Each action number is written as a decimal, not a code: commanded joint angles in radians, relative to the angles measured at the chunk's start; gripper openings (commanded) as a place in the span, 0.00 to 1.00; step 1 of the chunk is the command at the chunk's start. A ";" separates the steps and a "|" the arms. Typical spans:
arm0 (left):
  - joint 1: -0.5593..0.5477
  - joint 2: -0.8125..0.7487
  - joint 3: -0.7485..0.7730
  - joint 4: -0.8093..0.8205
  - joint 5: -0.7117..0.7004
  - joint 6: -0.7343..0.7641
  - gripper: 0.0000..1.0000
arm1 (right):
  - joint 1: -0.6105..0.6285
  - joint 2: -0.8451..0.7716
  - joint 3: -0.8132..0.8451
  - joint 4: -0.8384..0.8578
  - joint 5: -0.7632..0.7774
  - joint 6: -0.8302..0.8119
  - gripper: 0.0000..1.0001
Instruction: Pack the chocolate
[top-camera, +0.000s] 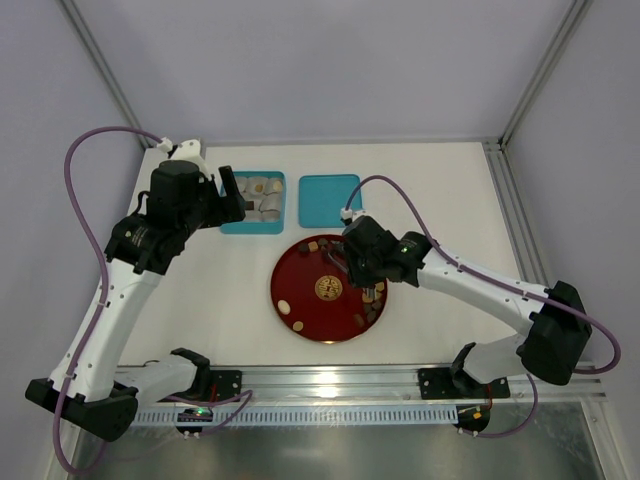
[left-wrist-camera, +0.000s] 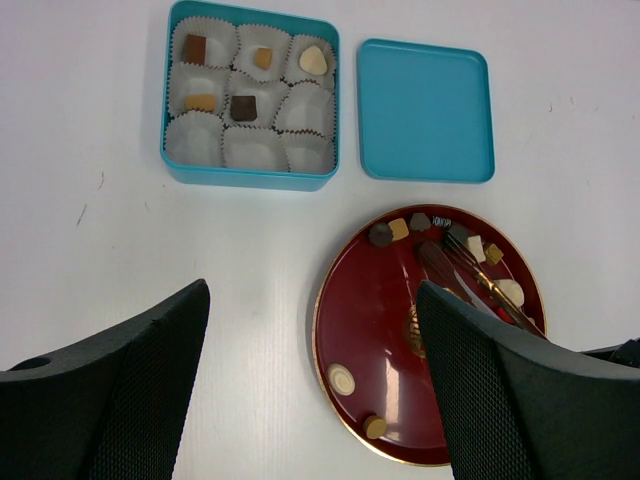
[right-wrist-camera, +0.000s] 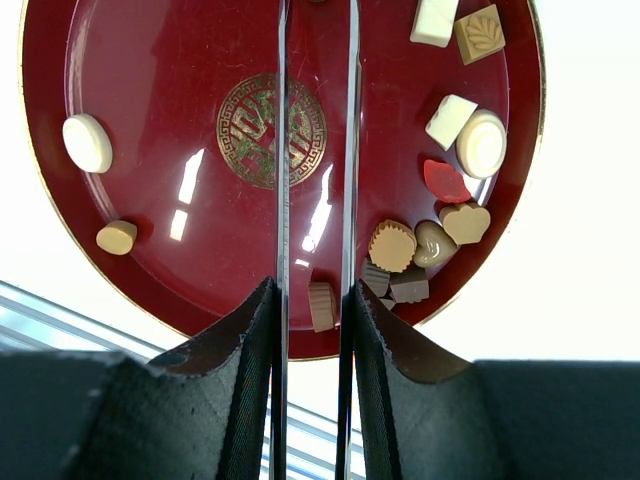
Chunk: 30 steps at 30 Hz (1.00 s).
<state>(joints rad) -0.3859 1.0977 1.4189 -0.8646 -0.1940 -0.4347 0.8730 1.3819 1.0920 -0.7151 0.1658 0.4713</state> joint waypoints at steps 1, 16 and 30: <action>0.002 -0.009 0.005 0.033 0.005 0.002 0.82 | -0.002 -0.046 0.040 0.003 0.012 0.010 0.34; 0.002 -0.010 -0.001 0.036 0.007 0.001 0.82 | -0.002 -0.080 0.066 -0.026 -0.003 0.010 0.34; 0.002 -0.012 -0.002 0.035 0.005 0.001 0.82 | -0.002 -0.080 0.144 -0.030 -0.032 0.003 0.34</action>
<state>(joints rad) -0.3859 1.0977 1.4189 -0.8646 -0.1940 -0.4351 0.8730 1.3331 1.1713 -0.7673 0.1474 0.4740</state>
